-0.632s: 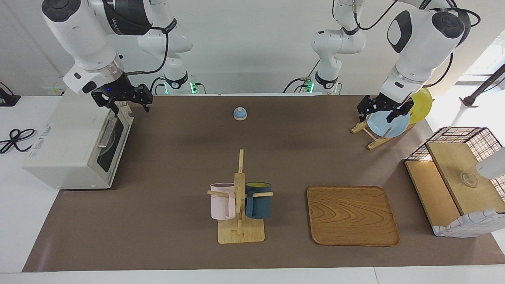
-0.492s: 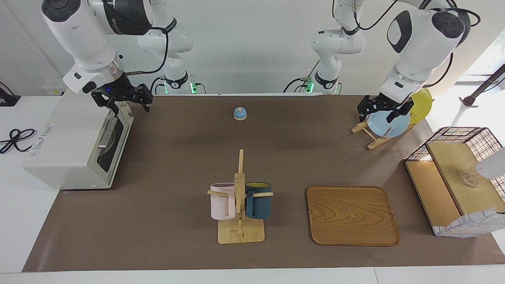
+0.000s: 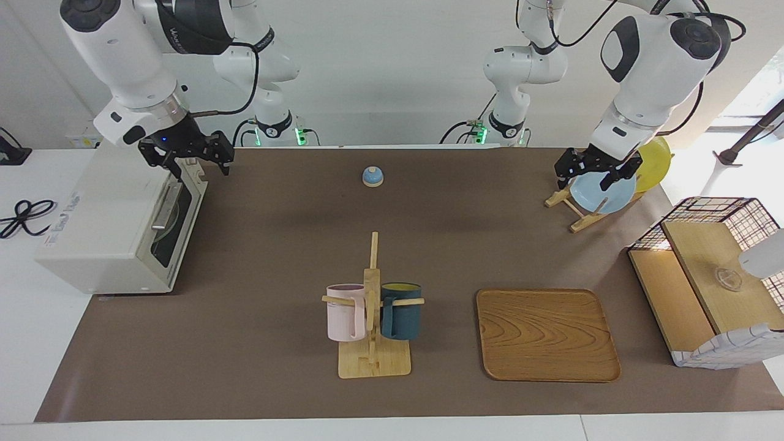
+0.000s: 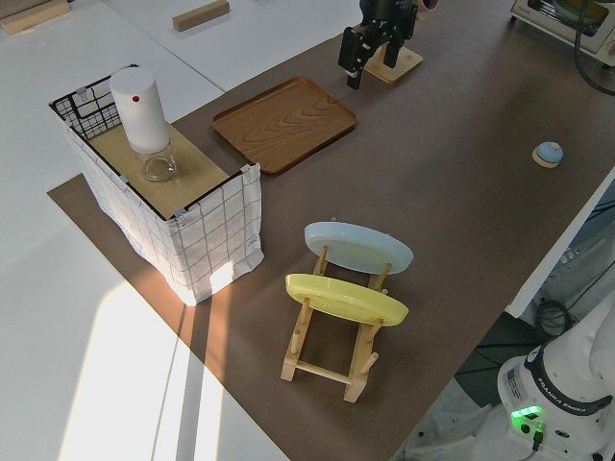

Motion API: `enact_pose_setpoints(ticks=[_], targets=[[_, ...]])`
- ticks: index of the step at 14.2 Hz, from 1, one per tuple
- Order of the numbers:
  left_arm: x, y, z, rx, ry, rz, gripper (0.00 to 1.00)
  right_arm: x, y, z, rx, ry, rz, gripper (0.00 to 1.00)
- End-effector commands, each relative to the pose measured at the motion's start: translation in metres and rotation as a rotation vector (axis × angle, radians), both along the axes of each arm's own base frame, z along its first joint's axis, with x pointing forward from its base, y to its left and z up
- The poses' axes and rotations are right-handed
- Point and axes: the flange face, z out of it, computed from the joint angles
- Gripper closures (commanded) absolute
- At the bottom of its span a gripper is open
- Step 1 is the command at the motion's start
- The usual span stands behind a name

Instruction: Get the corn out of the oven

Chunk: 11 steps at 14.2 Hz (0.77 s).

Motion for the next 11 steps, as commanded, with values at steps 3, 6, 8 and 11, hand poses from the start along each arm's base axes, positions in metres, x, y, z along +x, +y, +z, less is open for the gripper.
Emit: enact_pose_setpoints(ticks=[3,6,8,11], targets=[[0.0,0.005,0.005,0.017,-0.007,-0.006,0.0,-0.011,-0.038,-0.02,0.014,-0.045,0.003,1.0],[0.0,0.005,0.005,0.017,-0.007,-0.006,0.0,-0.035,-0.063,-0.054,0.01,-0.052,-0.032,1.0],[0.0,0.005,0.005,0.017,-0.007,-0.006,0.0,-0.038,-0.078,-0.073,-0.064,-0.074,-0.037,1.0],[0.0,0.005,0.005,0.017,-0.007,-0.006,0.0,-0.035,-0.099,-0.096,-0.115,-0.05,-0.103,1.0]])
